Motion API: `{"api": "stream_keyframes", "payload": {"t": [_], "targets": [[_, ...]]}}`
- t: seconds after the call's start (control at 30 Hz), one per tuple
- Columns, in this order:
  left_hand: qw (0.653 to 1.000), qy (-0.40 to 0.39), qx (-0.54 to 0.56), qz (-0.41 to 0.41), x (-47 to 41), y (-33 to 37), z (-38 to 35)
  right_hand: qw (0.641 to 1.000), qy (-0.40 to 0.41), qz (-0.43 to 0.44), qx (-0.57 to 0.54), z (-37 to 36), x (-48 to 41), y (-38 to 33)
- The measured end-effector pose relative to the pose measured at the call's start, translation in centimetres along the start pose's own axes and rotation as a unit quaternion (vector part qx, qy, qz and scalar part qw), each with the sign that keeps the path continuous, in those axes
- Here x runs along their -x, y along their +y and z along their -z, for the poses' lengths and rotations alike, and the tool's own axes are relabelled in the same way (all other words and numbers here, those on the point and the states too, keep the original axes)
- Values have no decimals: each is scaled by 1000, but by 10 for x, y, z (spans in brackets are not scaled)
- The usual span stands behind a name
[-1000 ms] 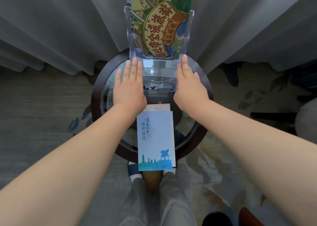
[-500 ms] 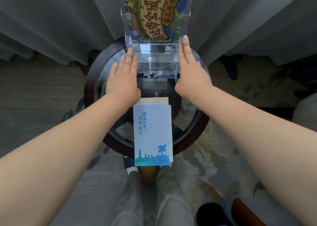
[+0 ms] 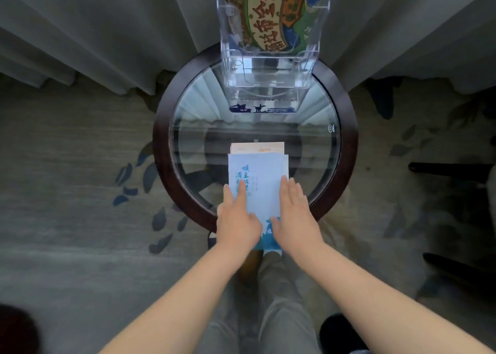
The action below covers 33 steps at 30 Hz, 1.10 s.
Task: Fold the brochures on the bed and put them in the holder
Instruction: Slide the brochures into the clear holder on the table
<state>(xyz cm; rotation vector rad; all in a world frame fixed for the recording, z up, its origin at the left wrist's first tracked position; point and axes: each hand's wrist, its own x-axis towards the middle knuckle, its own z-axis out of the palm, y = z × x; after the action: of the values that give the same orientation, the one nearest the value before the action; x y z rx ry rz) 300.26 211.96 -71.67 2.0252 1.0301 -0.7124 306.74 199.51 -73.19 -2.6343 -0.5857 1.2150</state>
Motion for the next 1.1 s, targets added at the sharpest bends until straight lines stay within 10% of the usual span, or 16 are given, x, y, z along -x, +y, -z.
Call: {"api": "stream_keyframes", "payload": {"t": [0.5, 1.1], "targets": [[961, 118, 240, 67, -6, 5, -1, 970, 69, -96, -214, 14, -4, -18], [962, 187, 197, -17, -12, 34, 16, 951, 125, -75, -272, 20, -11, -8]]}}
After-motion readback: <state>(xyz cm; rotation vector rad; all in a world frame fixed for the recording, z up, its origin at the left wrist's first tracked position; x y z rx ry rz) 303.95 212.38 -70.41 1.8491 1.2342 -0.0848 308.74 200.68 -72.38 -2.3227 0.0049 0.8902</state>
